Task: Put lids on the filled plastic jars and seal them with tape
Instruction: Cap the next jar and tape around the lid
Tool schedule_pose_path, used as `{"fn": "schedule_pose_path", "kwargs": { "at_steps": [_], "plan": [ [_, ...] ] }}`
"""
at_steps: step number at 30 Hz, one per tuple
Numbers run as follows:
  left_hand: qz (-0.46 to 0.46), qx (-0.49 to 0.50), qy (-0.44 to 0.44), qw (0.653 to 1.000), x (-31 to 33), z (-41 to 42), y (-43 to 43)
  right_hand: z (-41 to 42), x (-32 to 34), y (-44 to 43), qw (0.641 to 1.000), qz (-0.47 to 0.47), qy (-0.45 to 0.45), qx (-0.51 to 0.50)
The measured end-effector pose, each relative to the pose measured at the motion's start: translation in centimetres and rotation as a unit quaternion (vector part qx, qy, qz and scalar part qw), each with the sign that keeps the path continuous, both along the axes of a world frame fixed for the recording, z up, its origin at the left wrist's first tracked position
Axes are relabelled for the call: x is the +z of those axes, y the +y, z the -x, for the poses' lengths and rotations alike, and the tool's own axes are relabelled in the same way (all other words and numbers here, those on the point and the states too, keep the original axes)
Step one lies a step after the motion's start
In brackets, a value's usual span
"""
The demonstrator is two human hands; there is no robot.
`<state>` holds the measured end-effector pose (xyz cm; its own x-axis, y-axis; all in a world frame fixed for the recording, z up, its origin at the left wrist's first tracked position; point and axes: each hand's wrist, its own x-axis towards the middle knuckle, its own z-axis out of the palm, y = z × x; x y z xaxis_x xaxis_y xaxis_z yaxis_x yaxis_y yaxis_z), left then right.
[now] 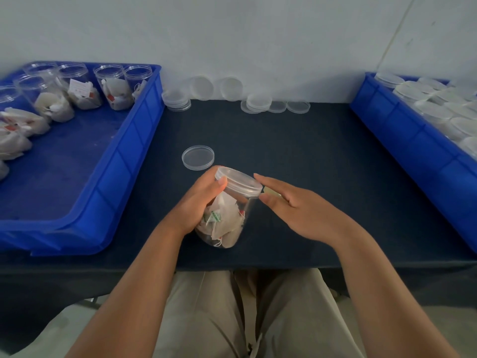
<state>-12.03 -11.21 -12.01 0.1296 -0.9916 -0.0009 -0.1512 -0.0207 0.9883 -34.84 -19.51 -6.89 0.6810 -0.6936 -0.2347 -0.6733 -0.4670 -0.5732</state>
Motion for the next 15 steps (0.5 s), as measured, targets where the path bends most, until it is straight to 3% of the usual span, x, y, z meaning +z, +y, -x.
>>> {"fn": "schedule_pose_path", "kwargs": {
  "at_steps": [4,9,13,15],
  "plan": [
    [-0.004,0.041,-0.023,0.999,0.4,0.1,0.0,-0.1,-0.3,0.6,0.998,0.022,-0.044,-0.027],
    [0.100,0.182,-0.117,0.971,0.2,0.9,0.3,-0.2,-0.6,1.5,0.992,0.039,-0.092,-0.079],
    [0.044,0.178,-0.218,0.959,1.1,2.0,1.3,-0.2,-0.8,2.2,0.989,0.057,-0.095,-0.102],
    [-0.002,0.170,-0.224,0.960,1.2,3.4,1.1,-0.4,-1.0,2.5,0.987,0.074,-0.095,-0.106]
  ]
}}
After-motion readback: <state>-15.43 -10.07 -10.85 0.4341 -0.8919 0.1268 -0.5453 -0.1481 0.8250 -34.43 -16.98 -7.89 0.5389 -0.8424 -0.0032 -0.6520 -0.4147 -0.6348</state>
